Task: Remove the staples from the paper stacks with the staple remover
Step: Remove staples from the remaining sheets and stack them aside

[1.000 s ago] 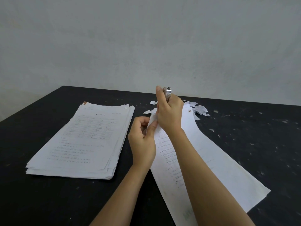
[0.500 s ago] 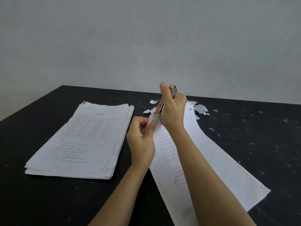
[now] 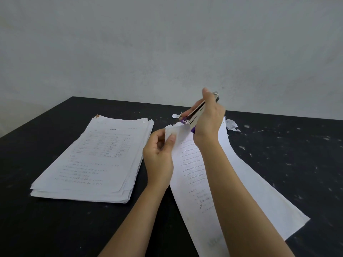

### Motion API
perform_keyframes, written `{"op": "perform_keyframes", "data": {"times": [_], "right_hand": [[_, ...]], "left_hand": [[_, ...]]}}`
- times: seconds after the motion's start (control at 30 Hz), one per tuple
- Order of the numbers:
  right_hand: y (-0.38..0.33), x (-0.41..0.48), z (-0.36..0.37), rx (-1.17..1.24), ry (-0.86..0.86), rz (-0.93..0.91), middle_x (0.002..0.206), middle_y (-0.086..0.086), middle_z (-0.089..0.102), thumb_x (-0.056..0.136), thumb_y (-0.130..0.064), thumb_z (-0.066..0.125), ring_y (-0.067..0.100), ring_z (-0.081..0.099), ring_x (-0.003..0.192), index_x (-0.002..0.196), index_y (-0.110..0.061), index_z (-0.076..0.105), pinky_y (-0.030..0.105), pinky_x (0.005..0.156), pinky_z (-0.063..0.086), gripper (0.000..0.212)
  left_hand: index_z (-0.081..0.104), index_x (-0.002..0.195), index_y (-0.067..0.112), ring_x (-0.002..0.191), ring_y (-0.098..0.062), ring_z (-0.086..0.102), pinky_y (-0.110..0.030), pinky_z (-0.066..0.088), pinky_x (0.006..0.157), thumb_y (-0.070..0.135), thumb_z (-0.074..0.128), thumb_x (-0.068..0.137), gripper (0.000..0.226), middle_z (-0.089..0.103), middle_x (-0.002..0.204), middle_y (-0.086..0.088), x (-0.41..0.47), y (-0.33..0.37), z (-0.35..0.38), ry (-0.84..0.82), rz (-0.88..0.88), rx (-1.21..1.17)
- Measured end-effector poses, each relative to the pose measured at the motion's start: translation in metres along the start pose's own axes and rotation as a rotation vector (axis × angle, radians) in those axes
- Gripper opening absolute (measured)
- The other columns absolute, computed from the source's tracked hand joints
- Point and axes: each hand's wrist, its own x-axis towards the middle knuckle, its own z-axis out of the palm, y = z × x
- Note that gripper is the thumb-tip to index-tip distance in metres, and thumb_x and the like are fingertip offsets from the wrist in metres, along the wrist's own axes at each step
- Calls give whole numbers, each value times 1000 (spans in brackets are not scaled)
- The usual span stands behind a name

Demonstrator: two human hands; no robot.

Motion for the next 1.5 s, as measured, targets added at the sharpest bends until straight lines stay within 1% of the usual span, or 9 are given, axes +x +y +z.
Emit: {"op": "perform_keyframes", "data": {"times": [0.17,0.43,0.63,0.8,0.97,1.13,1.27,1.43,1.5], "right_hand": [[-2,2,-4,-29,-20,-42,37,11,55,93,-25,49,25,56,33,46,-11,51,18,38,43,49],[7,-4,6,-262,-192,-180,58,40,52,85,-40,49,17,56,35,56,11,50,19,40,40,58],[8,-2,2,-371,-230,-127,34,1,45,86,-43,48,18,56,35,44,-11,42,21,40,36,53],[12,-6,4,-416,-204,-146,32,-8,35,87,-40,50,8,37,33,34,-17,36,22,42,32,60],[12,-10,7,-412,-128,-192,46,33,37,84,-42,53,29,33,43,49,12,33,36,45,31,67],[16,-11,5,-406,-85,-159,48,11,28,82,-33,65,30,28,46,50,4,29,44,43,34,61],[20,-9,2,-430,-35,-95,53,10,33,82,-26,66,28,32,50,51,9,34,45,47,39,57],[10,-3,0,-412,-17,-111,50,5,22,80,-23,65,27,25,50,47,-16,23,39,43,29,53],[10,-4,0,-410,-18,-124,50,6,21,81,-19,63,32,20,50,47,-12,25,42,43,31,52]], "left_hand": [[58,66,32,59,5,50,-6,38,54,16,63,88,28,54,60,20,2,2,-2,-38,27,29],[64,83,34,74,-3,57,-18,49,67,14,65,85,21,61,80,6,-4,5,1,-61,161,107],[61,83,29,73,0,57,-10,46,64,12,65,85,17,59,78,12,-5,5,3,-15,183,123],[58,83,33,73,-3,59,-14,48,66,17,67,83,19,62,75,14,-7,9,4,19,142,38],[57,88,34,80,-3,59,-13,48,71,21,65,84,15,63,85,11,-9,8,6,-11,168,107],[66,92,21,77,-3,61,-12,48,68,21,64,85,8,67,83,9,-9,4,6,-7,121,91],[67,87,22,69,2,61,-9,45,63,17,67,84,6,67,71,17,-10,6,6,-55,36,28],[70,88,24,71,-4,63,-15,50,64,17,74,77,13,70,75,11,-4,10,3,-141,25,37],[70,82,23,67,-3,61,-14,48,62,15,75,75,12,69,71,11,-4,10,3,-124,40,43]]}}
